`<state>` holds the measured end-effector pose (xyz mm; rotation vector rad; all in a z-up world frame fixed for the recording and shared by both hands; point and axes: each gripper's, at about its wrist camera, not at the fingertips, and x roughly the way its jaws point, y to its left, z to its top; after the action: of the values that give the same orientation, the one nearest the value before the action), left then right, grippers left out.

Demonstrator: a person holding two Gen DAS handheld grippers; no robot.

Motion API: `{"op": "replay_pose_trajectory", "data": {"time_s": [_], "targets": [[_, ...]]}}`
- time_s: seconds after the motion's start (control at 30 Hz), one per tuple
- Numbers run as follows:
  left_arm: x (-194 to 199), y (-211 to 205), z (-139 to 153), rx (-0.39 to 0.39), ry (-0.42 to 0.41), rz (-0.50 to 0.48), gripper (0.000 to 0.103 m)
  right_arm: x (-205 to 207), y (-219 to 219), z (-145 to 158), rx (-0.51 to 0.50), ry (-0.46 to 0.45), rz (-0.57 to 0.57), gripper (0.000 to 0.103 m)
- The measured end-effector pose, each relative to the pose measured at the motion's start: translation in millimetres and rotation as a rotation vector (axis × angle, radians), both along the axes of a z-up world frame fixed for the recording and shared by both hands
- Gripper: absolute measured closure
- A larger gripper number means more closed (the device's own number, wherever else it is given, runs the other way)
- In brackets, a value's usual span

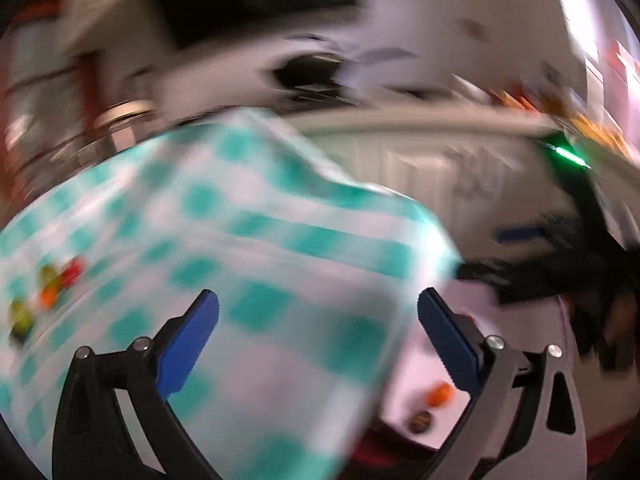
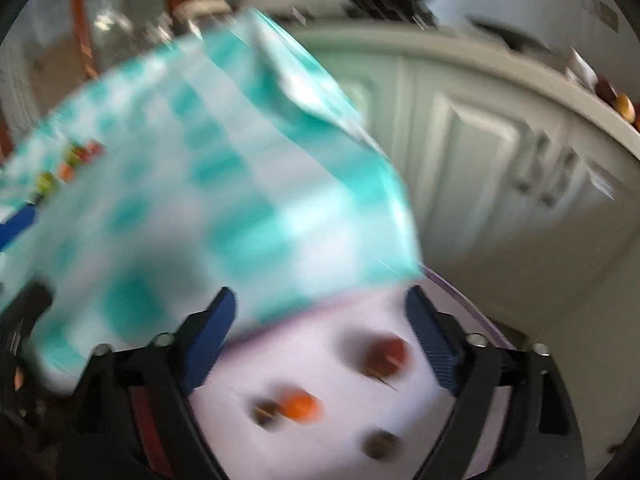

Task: Organize fruits
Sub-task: 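Move both open grippers back over the remaining fruits, then grasp a red tomato with the right gripper while the left gripper grasps a dark brown fruit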

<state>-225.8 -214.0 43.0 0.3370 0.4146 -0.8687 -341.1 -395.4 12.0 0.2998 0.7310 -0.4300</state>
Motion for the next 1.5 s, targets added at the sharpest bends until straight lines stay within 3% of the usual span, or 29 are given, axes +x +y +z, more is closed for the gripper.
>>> {"op": "replay_pose_trajectory", "data": {"time_s": [0.1,0.2,0.4,0.57,0.67,0.83,0.93,1.0,1.3,1.5], "targets": [[63,56,15,-0.069,0.064,0.253,0.002,45,35,12,0.006,-0.051,0.099,0.016],[130,108,19,-0.123,0.130,0.509,0.002,89,70,16,-0.012,-0.020,0.211,0.016],[241,203,22,-0.188,0.257,0.918,0.002,199,139,11,-0.049,0.017,0.347,0.016],[296,245,11,-0.247,0.295,1.136,0.002,294,170,-2,-0.023,0.065,0.404,0.016],[315,261,3,-0.269,0.319,1.188,0.002,351,185,-6,0.011,0.080,0.425,0.017],[325,283,-13,-0.338,0.330,1.226,0.002,413,205,-9,0.027,0.084,0.462,0.020],[326,292,-18,-0.360,0.335,1.200,0.002,445,218,-14,0.029,0.094,0.494,0.025],[329,294,-20,-0.369,0.342,1.189,0.002,466,227,-17,0.035,0.106,0.518,0.036],[334,297,-30,-0.385,0.405,1.193,0.002,528,263,-21,-0.075,0.154,0.621,0.042],[334,293,-32,-0.368,0.403,1.200,0.002,550,277,-20,-0.089,0.147,0.681,0.051]]}}
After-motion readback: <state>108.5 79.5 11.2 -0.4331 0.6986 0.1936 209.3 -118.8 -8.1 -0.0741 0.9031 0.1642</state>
